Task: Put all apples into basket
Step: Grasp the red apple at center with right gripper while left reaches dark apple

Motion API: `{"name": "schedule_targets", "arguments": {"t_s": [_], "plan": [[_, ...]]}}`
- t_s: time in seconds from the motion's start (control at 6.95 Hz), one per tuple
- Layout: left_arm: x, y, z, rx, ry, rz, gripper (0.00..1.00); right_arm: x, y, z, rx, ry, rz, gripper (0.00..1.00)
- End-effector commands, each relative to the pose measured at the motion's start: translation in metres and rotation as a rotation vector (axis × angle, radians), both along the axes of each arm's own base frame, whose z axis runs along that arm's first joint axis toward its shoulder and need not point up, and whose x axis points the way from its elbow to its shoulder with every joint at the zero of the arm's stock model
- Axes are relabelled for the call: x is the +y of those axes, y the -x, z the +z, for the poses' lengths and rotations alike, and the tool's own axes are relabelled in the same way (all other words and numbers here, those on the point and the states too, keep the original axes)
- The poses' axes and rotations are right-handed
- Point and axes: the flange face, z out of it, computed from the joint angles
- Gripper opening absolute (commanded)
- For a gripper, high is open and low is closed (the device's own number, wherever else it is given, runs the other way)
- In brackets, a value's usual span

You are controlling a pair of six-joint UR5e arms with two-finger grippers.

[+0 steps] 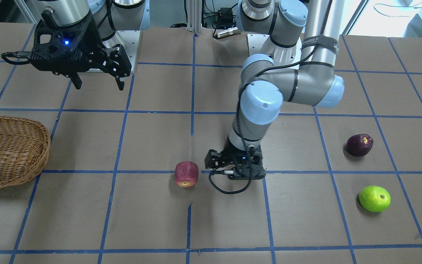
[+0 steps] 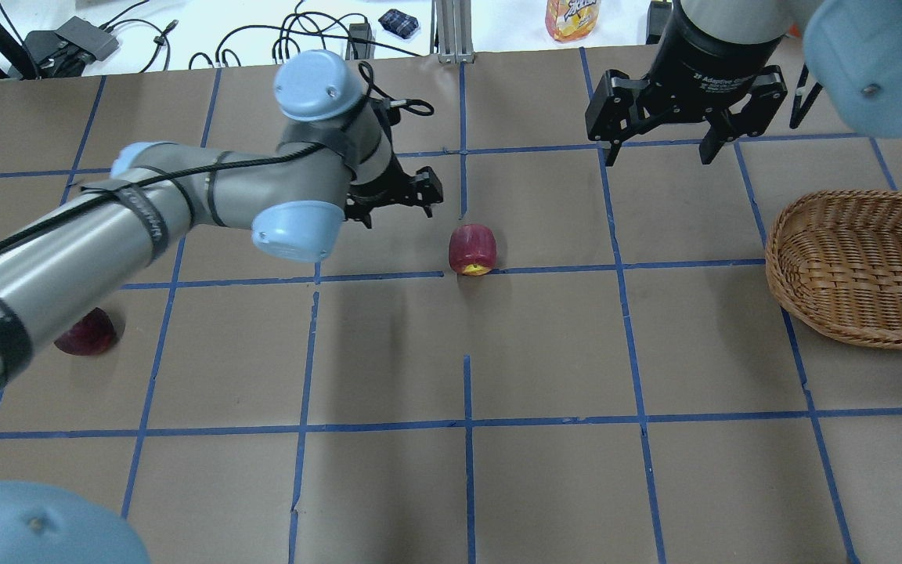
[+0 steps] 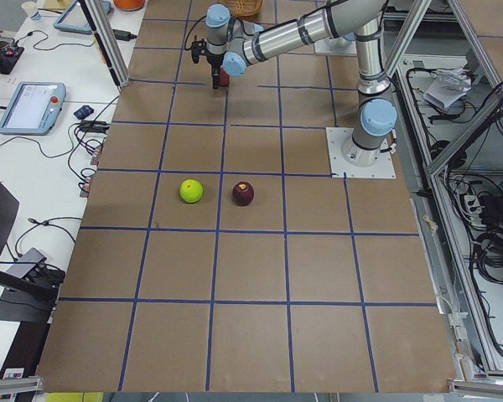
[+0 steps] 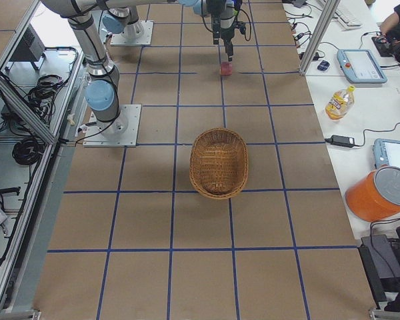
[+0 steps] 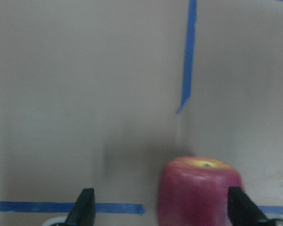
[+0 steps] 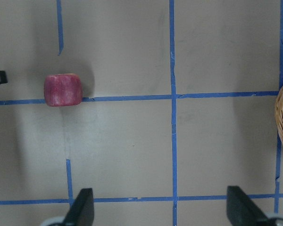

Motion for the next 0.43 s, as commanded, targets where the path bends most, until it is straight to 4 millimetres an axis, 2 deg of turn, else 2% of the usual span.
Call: {"name": "schedule_targets", "arguments": {"t_s": [0.0,0.14,0.29], "plan": [[0.006,-0.151,0.031,-0.127,-0.136,-0.016,1.0,-0.059,-0.032,-0.059,-0.091,0.032,-0.055,1.0],[0.013,-0.212,0.045,-0.189,-0.174,-0.057,1.0,-0.07,-0.078,-0.094,-0.093,0.03,-0.052,1.0],[0.022,-0.275,0.049,-0.211,-0.206,-0.039,1.0,-0.079,-0.115,-0.125,-0.104,0.058,-0.075,1.0]]}}
